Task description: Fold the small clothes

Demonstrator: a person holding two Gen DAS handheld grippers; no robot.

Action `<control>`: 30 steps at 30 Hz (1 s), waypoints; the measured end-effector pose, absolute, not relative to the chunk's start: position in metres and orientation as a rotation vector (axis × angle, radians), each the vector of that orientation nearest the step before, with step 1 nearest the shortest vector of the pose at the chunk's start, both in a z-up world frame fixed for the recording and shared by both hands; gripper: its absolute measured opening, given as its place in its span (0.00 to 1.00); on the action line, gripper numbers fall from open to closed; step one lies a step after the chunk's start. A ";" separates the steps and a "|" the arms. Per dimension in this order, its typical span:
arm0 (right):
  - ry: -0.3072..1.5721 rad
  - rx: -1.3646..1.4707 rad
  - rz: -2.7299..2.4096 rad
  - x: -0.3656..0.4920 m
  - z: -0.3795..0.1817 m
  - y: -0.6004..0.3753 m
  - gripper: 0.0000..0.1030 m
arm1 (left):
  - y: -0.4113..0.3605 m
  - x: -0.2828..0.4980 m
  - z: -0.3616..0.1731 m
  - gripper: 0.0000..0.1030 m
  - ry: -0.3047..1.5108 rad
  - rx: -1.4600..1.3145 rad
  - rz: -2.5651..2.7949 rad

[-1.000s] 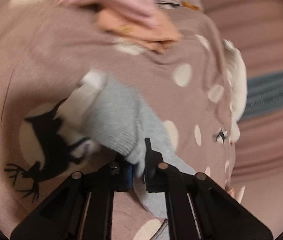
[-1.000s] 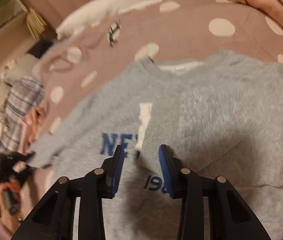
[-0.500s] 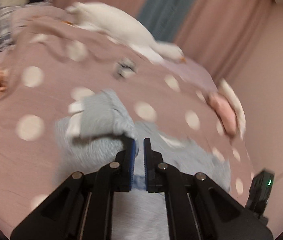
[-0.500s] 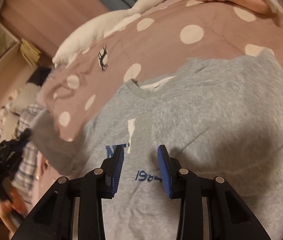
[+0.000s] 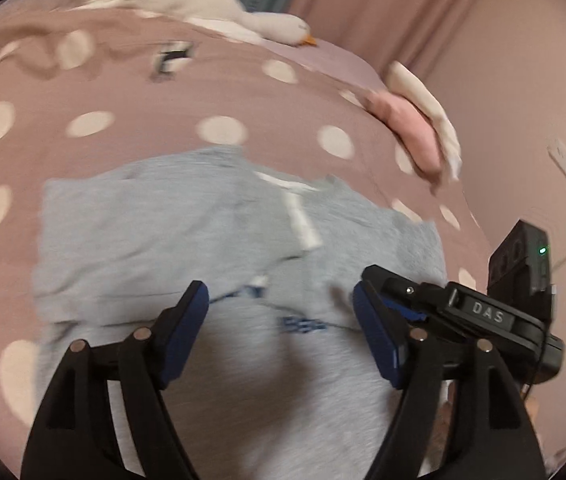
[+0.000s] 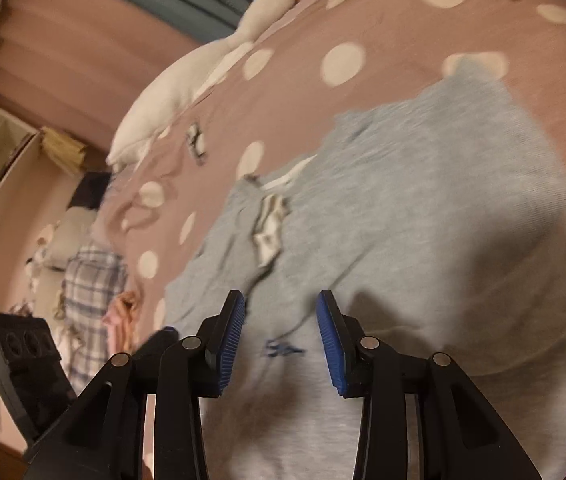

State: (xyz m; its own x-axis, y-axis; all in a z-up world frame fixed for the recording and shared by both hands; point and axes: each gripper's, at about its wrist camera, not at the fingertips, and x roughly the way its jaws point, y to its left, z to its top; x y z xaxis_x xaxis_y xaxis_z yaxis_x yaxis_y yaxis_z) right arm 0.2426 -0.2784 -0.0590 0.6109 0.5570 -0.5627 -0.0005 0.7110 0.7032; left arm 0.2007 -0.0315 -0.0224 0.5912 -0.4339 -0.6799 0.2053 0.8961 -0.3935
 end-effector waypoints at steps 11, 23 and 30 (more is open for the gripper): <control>0.935 0.746 0.321 0.299 -0.078 -0.240 0.37 | 0.066 0.178 -0.049 0.75 0.906 -0.390 -0.203; 0.755 0.539 0.227 0.256 -0.022 -0.237 0.14 | 0.076 0.173 -0.054 0.75 0.906 -0.395 -0.203; 0.937 0.455 0.093 0.250 -0.055 -0.262 0.16 | 0.073 0.185 -0.055 0.76 0.919 -0.437 -0.203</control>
State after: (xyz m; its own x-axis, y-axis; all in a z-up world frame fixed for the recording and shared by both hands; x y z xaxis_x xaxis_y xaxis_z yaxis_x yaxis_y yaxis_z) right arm 0.2496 -0.2620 -0.0548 0.5960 0.2713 -0.7558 0.1176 0.9015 0.4164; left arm 0.1849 0.0728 -0.0549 0.5953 -0.3520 -0.7222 -0.0144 0.8941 -0.4477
